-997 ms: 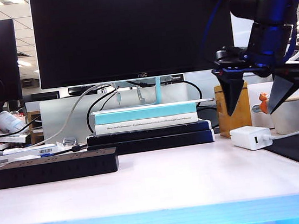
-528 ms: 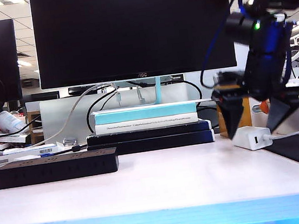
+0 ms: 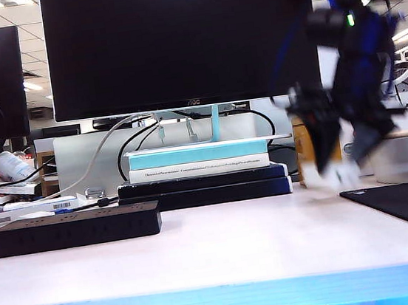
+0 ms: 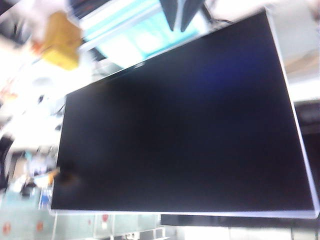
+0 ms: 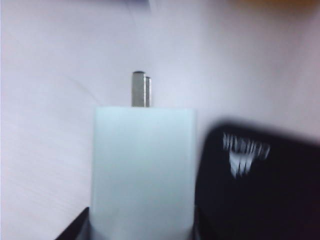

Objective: Plug the white charger into the left socket.

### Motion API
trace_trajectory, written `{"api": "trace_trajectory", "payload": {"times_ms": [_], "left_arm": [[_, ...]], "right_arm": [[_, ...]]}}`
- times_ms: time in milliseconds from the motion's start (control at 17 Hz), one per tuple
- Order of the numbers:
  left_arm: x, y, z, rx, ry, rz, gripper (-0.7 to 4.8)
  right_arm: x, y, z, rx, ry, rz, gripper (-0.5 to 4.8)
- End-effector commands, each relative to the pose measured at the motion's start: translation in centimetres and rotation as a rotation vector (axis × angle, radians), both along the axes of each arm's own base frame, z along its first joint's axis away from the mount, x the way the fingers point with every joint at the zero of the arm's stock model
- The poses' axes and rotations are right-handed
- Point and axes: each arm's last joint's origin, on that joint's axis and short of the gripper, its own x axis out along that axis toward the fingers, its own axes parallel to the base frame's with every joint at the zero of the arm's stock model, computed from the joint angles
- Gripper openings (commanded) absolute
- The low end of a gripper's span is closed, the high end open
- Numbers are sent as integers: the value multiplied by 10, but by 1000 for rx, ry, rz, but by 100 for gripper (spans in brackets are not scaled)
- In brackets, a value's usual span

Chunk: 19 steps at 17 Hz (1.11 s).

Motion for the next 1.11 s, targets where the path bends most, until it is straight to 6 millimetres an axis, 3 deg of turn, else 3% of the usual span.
{"api": "trace_trajectory", "payload": {"times_ms": [59,117,176,293,352,469,528,763,997,1115], "left_arm": [[-1,-1,2,150,-97,-12,-5],[-1,-2,1,185,-114,-14,-4],[0,-7,0,244,-140,-31,38],[6,-20,-7,366,-183,-89,188],[8,-25,-10,403,-191,-116,208],[16,-42,-19,509,-228,-191,412],[21,-49,-23,545,-242,-220,479],[38,-77,-41,736,-361,-320,479],[51,-104,-42,646,-463,-378,479],[51,-108,-39,694,-566,-352,479]], "right_arm": [[4,4,49,130,-20,28,198],[4,6,65,180,-18,56,198],[3,8,86,245,-17,95,198],[-1,15,120,374,-9,141,198],[-2,16,128,435,-3,156,198],[-4,19,144,589,39,180,198],[-5,20,146,634,61,183,198],[-7,22,149,730,103,246,198],[-11,26,155,928,171,406,198],[-11,26,155,959,215,382,198]]}}
